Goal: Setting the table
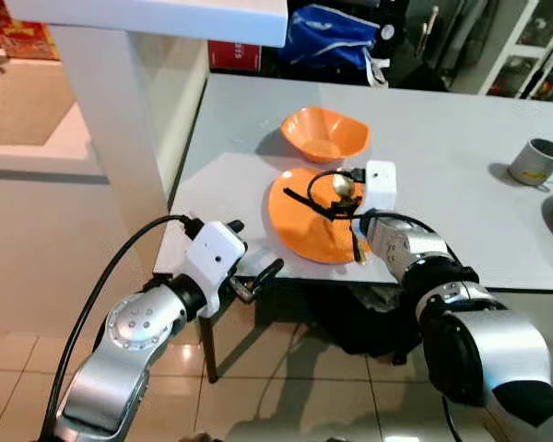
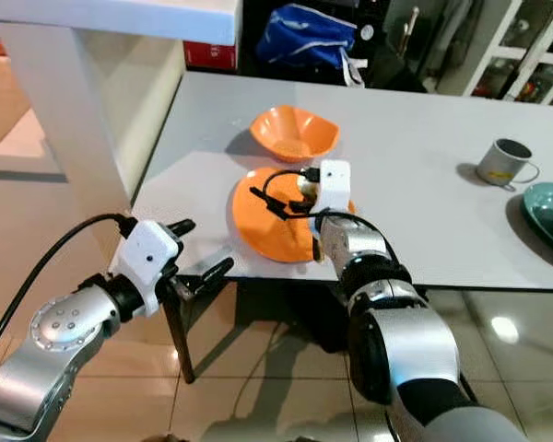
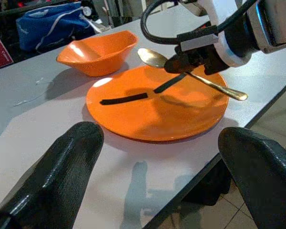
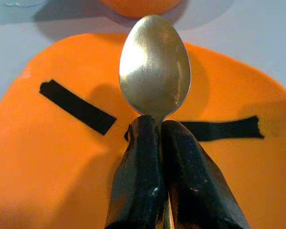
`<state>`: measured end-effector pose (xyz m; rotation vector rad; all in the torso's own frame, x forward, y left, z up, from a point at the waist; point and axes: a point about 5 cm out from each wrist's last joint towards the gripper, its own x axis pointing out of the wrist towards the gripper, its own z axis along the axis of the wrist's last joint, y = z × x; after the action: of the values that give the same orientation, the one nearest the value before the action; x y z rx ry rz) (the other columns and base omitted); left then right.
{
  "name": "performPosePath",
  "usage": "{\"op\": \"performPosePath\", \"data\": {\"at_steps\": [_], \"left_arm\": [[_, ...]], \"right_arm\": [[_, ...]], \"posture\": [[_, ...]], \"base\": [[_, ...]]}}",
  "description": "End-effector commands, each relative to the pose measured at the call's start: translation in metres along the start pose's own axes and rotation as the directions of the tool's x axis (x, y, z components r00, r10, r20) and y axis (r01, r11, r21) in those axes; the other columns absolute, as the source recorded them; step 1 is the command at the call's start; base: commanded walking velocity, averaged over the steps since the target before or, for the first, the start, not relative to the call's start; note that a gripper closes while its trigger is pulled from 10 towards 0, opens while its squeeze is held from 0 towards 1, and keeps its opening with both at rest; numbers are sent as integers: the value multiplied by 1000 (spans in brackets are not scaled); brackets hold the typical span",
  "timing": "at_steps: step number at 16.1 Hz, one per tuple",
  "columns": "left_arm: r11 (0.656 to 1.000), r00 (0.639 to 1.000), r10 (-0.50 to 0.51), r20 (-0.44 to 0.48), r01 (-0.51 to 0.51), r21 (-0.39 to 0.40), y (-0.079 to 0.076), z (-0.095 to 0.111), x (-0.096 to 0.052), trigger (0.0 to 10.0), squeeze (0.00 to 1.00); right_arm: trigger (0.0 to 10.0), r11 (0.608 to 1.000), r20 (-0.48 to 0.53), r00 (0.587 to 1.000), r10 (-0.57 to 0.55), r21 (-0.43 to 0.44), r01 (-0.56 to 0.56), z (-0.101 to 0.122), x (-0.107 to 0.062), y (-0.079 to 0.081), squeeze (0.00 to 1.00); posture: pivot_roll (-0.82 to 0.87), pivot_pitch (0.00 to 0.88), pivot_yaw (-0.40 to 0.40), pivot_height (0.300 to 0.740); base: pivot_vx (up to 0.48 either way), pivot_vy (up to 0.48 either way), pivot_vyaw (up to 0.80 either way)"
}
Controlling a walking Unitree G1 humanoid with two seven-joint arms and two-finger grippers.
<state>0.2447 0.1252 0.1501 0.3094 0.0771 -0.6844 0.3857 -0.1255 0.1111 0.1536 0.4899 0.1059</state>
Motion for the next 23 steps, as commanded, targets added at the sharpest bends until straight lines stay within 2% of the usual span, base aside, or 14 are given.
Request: {"op": "performPosePath", "data": {"at_steps": [1,3,6,16,17,18,19,20,23], "left_arm": [[1000,1000,-12,12,12,4,-2,5,0,10000,0],[1000,1000,-14,5,14,-4,-2,5,-1,10000,0],[1000,1000,-18,-2,18,-5,-3,6,-3,10000,0],[1000,1000,-6,-21,6,-12,-2,8,-10,10000,0],[1000,1000,-1,-23,0,-8,-1,8,-10,10000,0],[1000,1000,5,-24,-5,-5,0,8,-11,10000,0],[1000,1000,7,-25,-7,-4,1,8,-12,10000,0],[1000,1000,13,-28,-13,0,1,8,-13,10000,0],[1000,999,26,-35,-25,10,5,9,-16,10000,0]], "right_arm": [[10000,1000,21,1000,-7,23,7,7,0,0,0],[10000,999,22,1000,-13,46,12,8,0,2,0],[10000,1000,34,999,-5,20,5,14,1,9,0],[10000,999,35,999,-25,48,23,8,3,13,8],[10000,998,35,999,-30,48,28,7,3,13,75],[10000,998,33,999,-27,52,25,5,3,13,384],[10000,998,32,999,-26,54,25,4,3,13,427],[10000,998,30,999,-27,59,25,3,3,13,584],[10000,996,34,999,-34,82,31,3,3,13,612]], "posture": [[82,0,-68,740],[84,0,-67,740],[93,0,-64,740],[146,0,-81,740],[157,0,-86,740],[172,0,-91,740],[172,0,-91,740],[176,0,-92,740],[202,0,-99,740]], "base": [[0,0,0],[0,0,0],[0,0,0],[0,0,0],[0,0,0],[0,0,0],[0,0,0],[0,0,0],[0,0,0]]}}
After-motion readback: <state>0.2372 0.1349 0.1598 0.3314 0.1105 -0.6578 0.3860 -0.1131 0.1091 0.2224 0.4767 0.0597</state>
